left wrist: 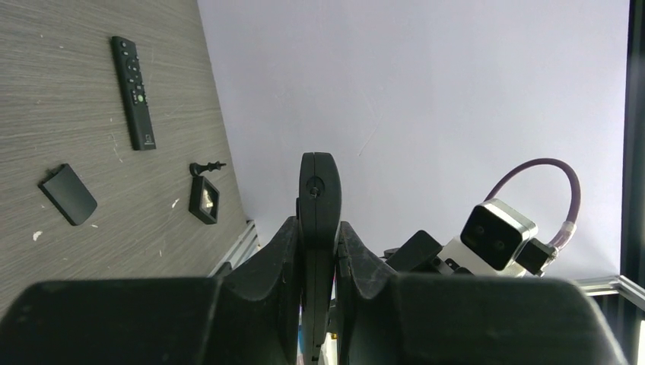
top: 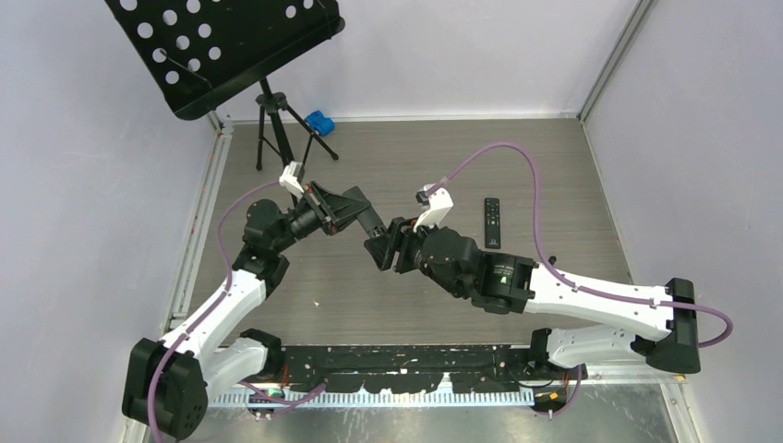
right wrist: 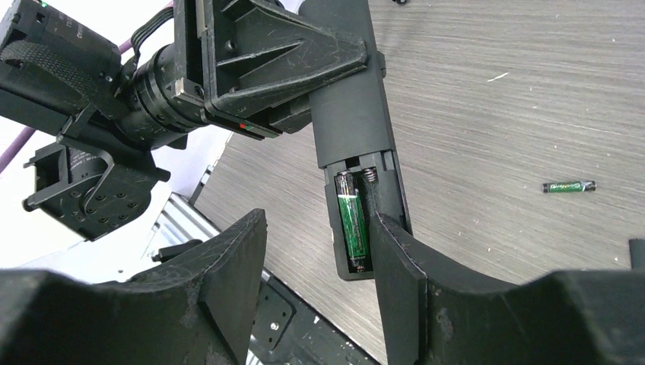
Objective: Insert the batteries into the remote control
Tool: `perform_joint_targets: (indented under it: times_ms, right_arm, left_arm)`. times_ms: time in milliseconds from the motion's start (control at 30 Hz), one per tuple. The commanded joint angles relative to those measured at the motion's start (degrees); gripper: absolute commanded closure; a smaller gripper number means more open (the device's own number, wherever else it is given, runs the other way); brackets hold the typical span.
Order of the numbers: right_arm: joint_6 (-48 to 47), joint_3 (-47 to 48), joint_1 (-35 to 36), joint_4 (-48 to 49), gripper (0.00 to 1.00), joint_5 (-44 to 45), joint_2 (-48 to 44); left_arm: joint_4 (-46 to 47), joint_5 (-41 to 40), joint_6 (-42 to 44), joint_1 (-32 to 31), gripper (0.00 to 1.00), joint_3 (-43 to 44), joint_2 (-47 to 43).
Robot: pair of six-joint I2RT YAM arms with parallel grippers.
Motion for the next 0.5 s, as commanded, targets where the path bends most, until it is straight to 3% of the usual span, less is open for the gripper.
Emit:
perform_joint_targets:
  times_ms: [0, 300, 467]
  right_arm:
    - [1.91, 0.23, -1.88, -6.43, 0.41, 1.54, -2.79]
    - [6.3, -4.39, -3.68, -0.96, 0.35, -1.34, -9.72]
    - [14.19, -7.58, -4.48, 0.94, 0.29, -1.4, -10.69]
  left_arm:
    - [7.15, 1.95, -1.56, 0.46, 1.0, 1.87, -2.68]
    - [7.27, 0.85, -0.66, 0.46, 1.0, 1.47, -2.26]
    - [8.11, -0.33, -0.72, 0.46, 1.0, 1.53, -2.47]
